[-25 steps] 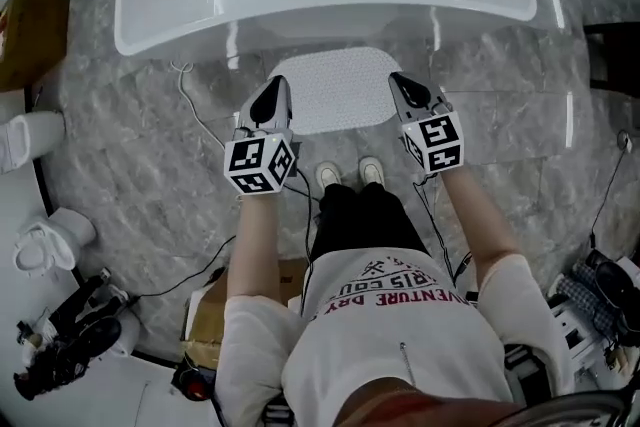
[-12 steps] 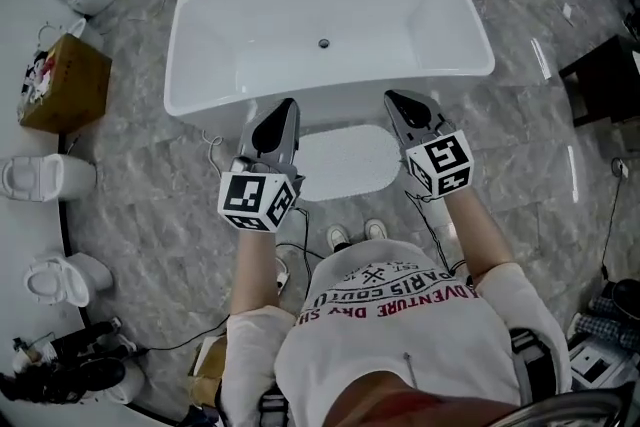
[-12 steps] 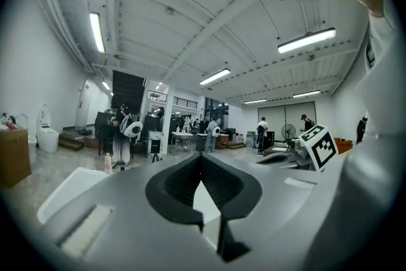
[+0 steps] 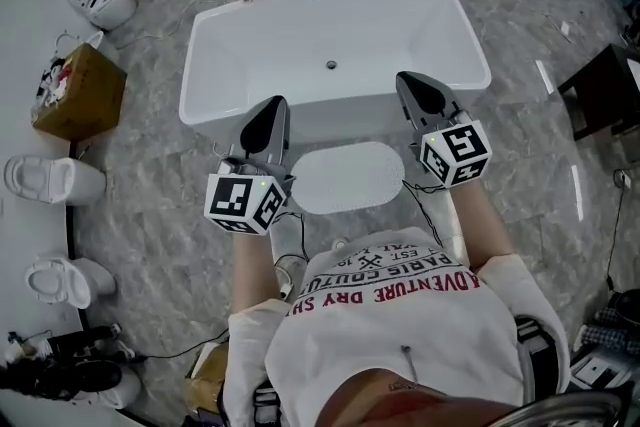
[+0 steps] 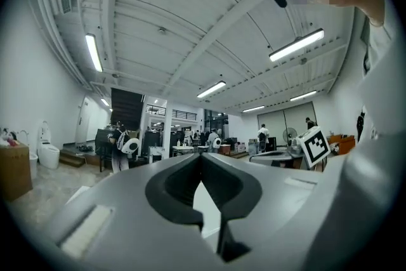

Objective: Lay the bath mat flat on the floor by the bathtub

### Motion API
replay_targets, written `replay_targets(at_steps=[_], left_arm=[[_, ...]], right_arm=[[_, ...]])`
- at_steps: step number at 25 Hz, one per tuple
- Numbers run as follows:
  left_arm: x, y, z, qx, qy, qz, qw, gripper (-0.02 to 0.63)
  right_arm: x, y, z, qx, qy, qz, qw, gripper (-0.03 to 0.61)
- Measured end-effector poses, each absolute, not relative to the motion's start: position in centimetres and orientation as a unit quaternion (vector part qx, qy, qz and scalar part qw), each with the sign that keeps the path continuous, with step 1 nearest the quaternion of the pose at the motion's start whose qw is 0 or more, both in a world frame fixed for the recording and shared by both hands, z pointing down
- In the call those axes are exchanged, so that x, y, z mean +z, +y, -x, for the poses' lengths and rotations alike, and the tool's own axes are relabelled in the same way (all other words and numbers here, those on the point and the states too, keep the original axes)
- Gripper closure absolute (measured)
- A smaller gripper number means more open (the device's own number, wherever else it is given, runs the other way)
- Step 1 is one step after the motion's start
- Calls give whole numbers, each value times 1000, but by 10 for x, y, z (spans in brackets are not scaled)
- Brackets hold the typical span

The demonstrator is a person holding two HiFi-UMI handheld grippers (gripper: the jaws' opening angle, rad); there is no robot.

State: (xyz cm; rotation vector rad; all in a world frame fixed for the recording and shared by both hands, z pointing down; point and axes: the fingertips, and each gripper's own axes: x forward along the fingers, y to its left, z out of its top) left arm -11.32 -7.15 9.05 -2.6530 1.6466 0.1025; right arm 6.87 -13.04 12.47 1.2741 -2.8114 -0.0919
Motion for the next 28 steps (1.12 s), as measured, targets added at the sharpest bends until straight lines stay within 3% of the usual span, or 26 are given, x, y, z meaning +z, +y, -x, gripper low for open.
replay_targets(at_steps=[7,16,28], left_arm=[[88,-69,129,64,535,843,-14,603],[112,-69,141,25,560,827,-34,603],[111,-69,131,29,533,845,-15,603]], right_arm=[[126,-123,-55,-25,-921,-389,18,571],[135,-118,-49,-24,-923,-382,24,571],[136,-116,-36,-27,-926,-376,27,571]])
